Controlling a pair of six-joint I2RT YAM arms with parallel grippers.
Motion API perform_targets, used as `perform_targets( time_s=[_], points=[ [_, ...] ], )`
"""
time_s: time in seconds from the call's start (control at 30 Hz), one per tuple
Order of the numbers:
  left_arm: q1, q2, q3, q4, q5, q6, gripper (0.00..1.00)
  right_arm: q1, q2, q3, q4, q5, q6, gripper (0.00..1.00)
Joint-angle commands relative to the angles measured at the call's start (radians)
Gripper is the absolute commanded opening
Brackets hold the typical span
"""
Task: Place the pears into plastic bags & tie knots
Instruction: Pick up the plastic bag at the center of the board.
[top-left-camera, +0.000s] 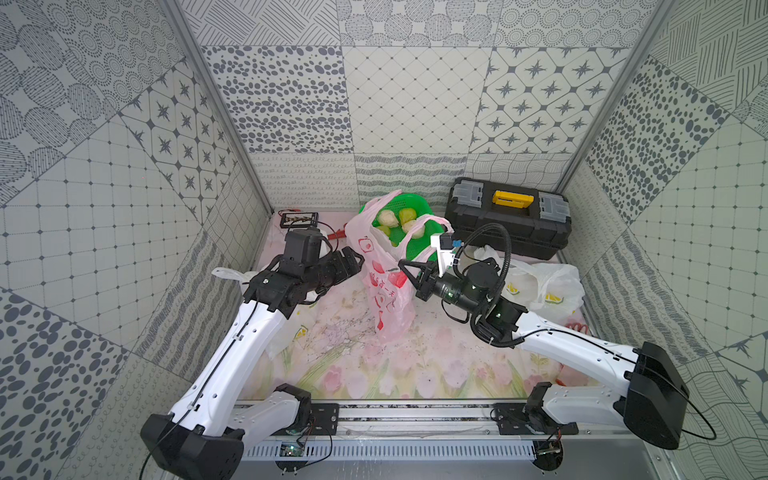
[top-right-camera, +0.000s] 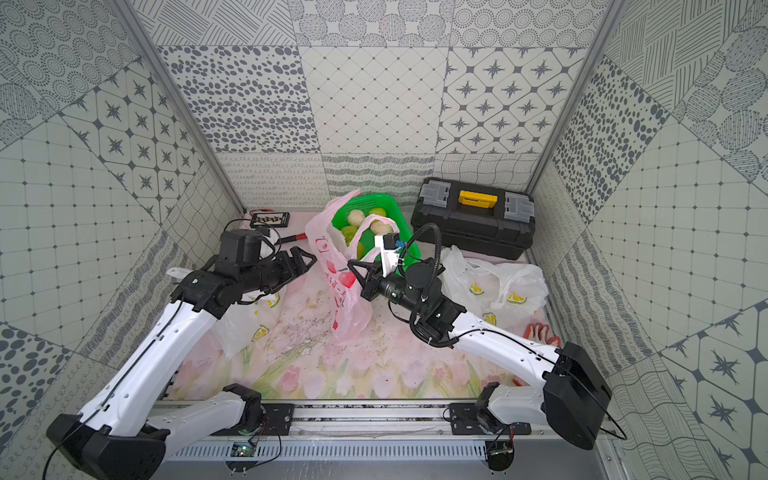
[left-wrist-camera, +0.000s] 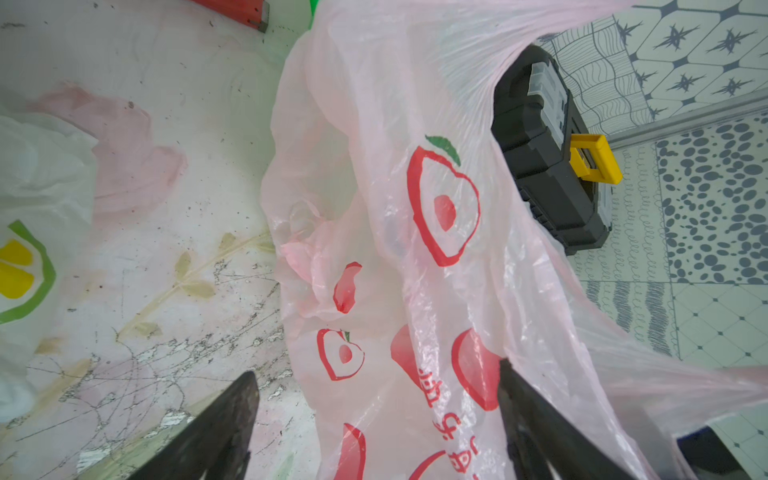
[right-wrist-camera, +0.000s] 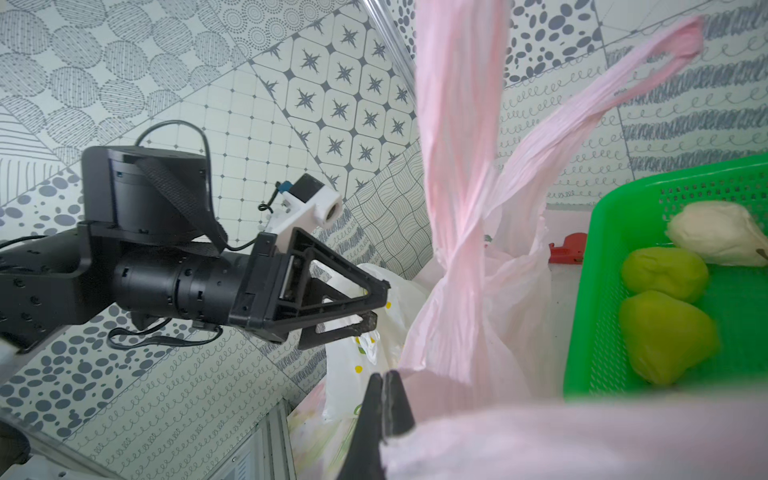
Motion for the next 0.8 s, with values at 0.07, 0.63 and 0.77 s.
perform_targets(
  time_s=[0.07,0.63,0.77],
  points=[
    [0.011,0.026,-0.045,0.218,0.128,-0.161,0.94,0.042,0.028,-0.009,0.131,0.005,-0.045,0.00],
    [0.051,0.097,-0.085,0.357,0.172,-0.199,0.88,0.093,0.101,-0.009,0.209,0.012,0.000,0.02],
    [0.051,0.094,-0.093,0.316,0.165,-0.148,0.63,0.093,0.095,-0.018,0.216,0.028,0.012,0.06]
  ],
)
